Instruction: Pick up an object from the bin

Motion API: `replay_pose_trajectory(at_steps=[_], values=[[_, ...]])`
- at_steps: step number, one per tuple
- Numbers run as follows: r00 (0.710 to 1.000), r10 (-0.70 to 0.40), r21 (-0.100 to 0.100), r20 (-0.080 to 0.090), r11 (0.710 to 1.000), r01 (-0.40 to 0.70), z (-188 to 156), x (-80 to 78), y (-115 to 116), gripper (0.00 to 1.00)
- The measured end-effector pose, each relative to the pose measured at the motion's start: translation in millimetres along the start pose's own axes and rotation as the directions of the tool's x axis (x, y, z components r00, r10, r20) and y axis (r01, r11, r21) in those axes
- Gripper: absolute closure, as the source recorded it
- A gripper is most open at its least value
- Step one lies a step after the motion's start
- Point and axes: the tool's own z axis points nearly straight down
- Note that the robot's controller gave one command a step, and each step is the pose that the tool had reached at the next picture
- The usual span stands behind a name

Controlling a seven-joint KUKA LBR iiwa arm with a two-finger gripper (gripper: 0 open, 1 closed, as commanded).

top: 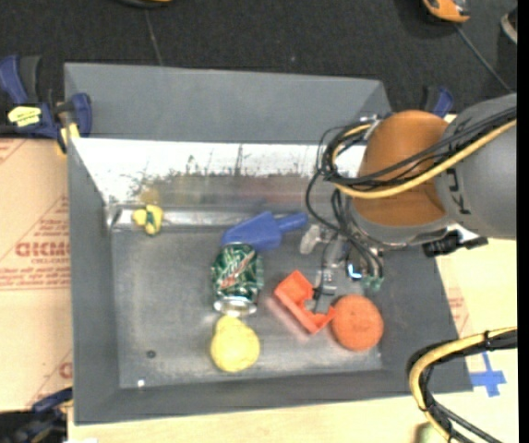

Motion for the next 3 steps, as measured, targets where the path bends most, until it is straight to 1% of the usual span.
replay_pose_trajectory(at_steps=[1,2,3], values=[[1.0,-0.022,0.002,-0.014,1.0,0.022,22.8,10.4,1.1,0.0],[0.998,0.066,0.001,-0.011,0.998,-0.066,16.2,49.5,-7.9,0.0],[0.999,0.049,0.001,-0.009,0.999,-0.049,10.4,31.4,-2.4,0.0]])
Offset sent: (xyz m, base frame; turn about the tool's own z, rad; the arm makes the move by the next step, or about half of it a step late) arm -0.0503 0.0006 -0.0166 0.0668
